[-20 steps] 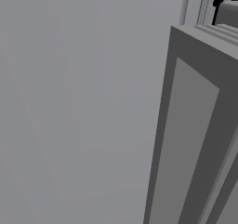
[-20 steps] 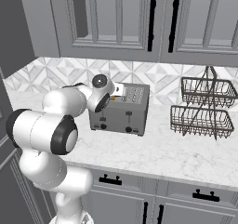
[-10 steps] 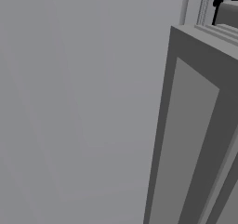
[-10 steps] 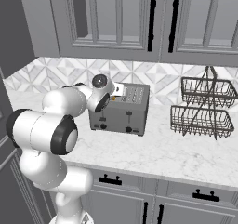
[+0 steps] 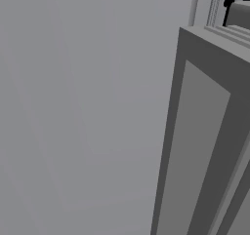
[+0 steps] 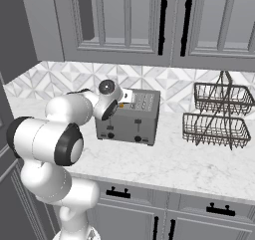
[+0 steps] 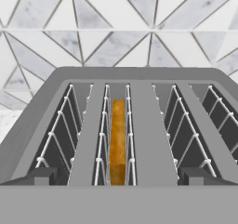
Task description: Start the toaster. Once the lever pops up, take the bread to the plate on the dining counter.
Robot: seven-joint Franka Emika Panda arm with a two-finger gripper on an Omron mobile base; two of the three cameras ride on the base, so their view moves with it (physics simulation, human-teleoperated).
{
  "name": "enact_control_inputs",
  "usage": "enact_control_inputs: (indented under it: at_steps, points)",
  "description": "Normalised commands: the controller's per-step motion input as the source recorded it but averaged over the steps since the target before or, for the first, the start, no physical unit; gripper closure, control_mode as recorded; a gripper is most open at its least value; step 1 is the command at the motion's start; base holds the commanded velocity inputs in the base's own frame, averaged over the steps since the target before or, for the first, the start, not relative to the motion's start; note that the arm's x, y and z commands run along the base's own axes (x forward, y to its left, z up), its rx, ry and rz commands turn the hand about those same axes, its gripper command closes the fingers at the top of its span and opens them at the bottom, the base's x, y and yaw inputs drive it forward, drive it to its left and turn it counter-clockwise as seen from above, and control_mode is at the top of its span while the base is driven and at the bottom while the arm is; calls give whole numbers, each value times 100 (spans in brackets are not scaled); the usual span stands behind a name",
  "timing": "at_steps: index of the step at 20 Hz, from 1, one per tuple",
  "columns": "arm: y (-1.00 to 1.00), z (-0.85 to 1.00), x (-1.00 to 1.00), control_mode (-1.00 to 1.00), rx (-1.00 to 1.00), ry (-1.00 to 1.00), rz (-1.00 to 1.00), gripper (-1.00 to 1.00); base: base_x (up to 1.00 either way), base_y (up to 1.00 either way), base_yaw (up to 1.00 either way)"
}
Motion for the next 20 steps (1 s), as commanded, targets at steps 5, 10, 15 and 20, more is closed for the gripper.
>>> enact_control_inputs:
  at_steps: [5, 10, 15, 20]
  points:
    - [0, 0, 0, -100, 0, 0, 0, -100, 0, 0, 0]
    - [0, 0, 0, -100, 0, 0, 0, -100, 0, 0, 0]
    - [0, 0, 0, -100, 0, 0, 0, -100, 0, 0, 0]
    - [0, 0, 0, -100, 0, 0, 0, -100, 0, 0, 0]
